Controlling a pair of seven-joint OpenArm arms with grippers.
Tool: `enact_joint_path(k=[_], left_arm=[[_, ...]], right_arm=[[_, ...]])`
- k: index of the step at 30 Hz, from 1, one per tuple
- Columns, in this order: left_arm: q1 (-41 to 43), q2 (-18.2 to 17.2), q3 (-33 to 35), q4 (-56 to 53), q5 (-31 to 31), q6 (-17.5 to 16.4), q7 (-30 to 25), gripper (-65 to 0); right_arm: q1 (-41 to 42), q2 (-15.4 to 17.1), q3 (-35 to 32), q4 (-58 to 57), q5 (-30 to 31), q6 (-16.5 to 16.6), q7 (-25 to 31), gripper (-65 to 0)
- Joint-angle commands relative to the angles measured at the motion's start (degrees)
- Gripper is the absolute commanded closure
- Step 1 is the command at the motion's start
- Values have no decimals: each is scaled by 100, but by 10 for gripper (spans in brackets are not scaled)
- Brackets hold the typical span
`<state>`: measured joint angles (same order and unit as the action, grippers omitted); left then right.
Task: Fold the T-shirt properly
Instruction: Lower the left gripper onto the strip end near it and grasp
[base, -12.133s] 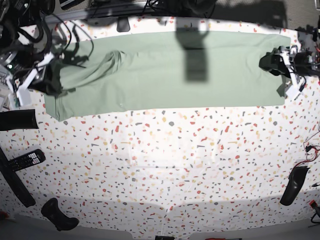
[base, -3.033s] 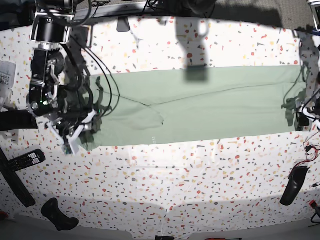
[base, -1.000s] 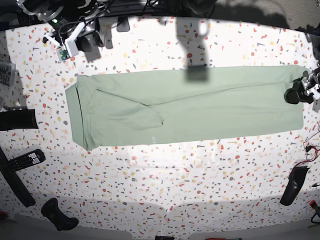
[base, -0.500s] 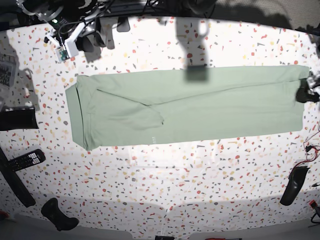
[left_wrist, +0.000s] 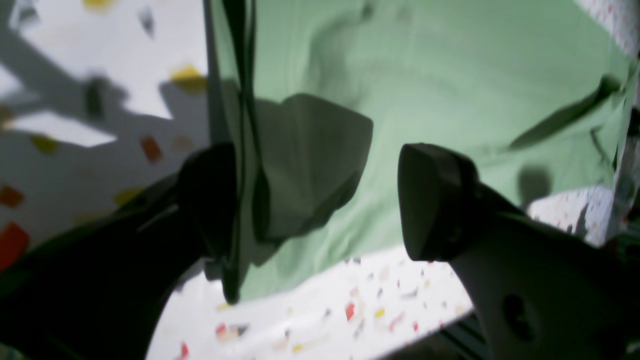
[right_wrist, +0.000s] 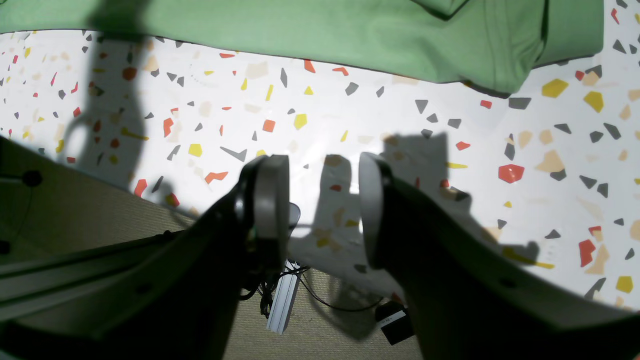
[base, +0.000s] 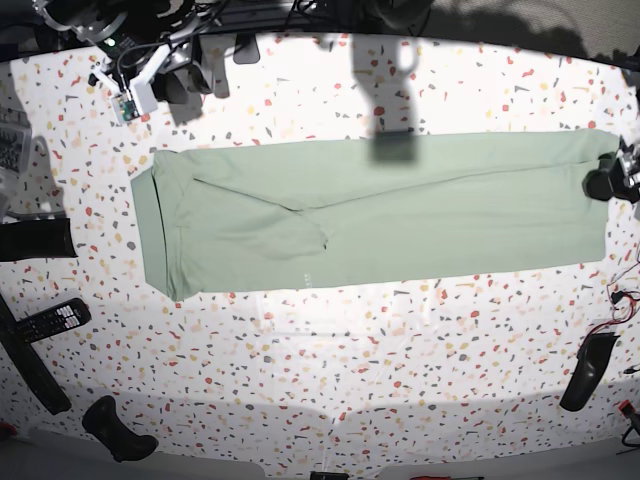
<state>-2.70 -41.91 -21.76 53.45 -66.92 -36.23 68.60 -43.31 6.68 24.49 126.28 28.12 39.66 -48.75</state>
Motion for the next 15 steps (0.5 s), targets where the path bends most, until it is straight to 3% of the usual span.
enact_joint_path(k=[1, 6, 12, 15], left_arm=[[-79, -175, -33, 63, -114, -24, -94, -451], [-26, -175, -33, 63, -116, -26, 291, -451], [295, -155, -33, 63, 245, -26, -363, -451], [354, -111, -33, 63, -111, -26, -111, -451]], right_arm=[[-20, 31, 24, 111, 85, 34, 109, -222], [-20, 31, 24, 111, 85, 34, 114, -222], [-20, 31, 24, 111, 87, 34, 111, -222], [-11, 31, 24, 111, 87, 34, 116, -222]])
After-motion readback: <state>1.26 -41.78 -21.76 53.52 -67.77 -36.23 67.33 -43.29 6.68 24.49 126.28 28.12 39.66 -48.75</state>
